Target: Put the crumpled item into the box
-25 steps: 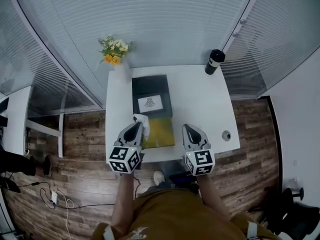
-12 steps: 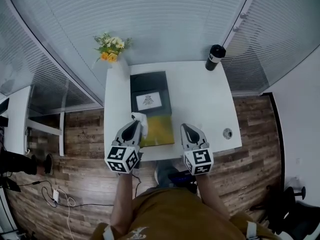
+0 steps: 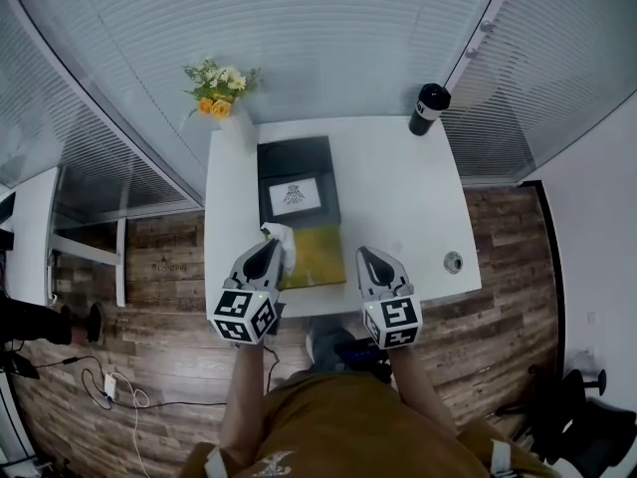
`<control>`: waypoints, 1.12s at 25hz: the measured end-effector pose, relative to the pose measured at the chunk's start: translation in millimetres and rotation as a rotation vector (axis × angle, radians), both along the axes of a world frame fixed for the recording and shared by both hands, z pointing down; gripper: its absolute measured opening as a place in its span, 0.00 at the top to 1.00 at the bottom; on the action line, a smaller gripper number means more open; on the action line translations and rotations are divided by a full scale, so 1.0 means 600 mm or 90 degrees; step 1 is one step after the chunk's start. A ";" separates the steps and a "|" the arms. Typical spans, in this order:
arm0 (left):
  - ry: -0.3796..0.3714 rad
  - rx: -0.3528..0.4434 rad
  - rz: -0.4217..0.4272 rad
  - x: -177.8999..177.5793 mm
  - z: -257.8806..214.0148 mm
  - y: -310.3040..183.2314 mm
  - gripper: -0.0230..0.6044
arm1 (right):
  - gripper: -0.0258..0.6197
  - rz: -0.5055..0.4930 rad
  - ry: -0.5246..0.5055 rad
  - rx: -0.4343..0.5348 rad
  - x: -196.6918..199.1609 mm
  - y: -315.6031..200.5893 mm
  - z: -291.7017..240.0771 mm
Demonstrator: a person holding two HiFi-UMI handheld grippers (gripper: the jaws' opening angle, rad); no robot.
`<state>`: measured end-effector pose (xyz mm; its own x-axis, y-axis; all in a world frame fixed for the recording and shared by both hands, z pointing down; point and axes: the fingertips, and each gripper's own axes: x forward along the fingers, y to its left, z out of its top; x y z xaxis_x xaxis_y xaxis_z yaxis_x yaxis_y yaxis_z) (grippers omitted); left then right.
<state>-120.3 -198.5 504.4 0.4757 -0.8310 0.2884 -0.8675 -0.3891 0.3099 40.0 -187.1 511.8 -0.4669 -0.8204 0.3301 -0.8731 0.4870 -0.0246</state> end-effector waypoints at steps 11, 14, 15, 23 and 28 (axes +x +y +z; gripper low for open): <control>-0.024 -0.049 0.018 0.011 0.055 -0.014 0.91 | 0.94 0.005 0.016 -0.030 0.009 -0.017 0.038; -0.030 -0.057 0.025 0.016 0.069 -0.019 0.91 | 0.94 0.004 0.017 -0.039 0.015 -0.024 0.047; -0.032 -0.059 0.028 0.018 0.074 -0.020 0.91 | 0.94 0.000 0.017 -0.042 0.015 -0.026 0.050; -0.039 -0.120 0.059 0.039 0.134 -0.019 0.91 | 0.94 0.001 0.022 -0.078 0.022 -0.038 0.086; -0.064 -0.156 0.059 0.043 0.166 -0.023 0.91 | 0.94 -0.008 0.027 -0.093 0.018 -0.047 0.102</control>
<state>-94.7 -212.3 603.9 0.5054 -0.6849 0.5249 -0.8628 -0.3926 0.3185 50.5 -215.1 573.2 -0.4601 -0.7566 0.4647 -0.8686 0.4919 -0.0592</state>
